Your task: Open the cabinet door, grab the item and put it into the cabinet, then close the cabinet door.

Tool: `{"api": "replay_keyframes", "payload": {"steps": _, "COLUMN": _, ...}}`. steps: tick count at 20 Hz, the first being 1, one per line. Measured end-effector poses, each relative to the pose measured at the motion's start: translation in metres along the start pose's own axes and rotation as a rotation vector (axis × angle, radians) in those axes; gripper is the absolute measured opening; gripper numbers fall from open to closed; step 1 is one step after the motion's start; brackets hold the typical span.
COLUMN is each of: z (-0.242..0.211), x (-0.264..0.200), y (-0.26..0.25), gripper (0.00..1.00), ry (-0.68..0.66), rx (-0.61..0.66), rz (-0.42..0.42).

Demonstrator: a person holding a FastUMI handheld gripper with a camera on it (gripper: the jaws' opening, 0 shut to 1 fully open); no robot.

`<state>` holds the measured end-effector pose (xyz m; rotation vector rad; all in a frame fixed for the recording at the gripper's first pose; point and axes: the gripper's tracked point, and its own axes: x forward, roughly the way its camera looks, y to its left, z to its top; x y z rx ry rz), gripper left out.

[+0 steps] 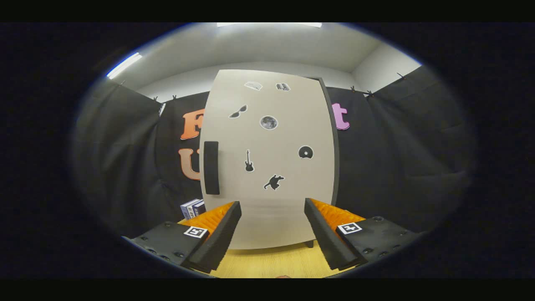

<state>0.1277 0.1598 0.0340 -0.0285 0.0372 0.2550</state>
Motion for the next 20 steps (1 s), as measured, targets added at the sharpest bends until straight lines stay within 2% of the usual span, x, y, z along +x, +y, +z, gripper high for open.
{"api": "replay_keyframes", "payload": {"steps": 10, "z": -0.009, "x": -0.020, "y": -0.022, "gripper": 0.97, "ry": -0.003, "rx": 0.015, "rz": -0.021}}
{"api": "replay_keyframes", "payload": {"steps": 20, "z": -0.017, "x": -0.034, "y": -0.024, "gripper": 0.97, "ry": 0.011, "rx": 0.023, "rz": -0.026}}
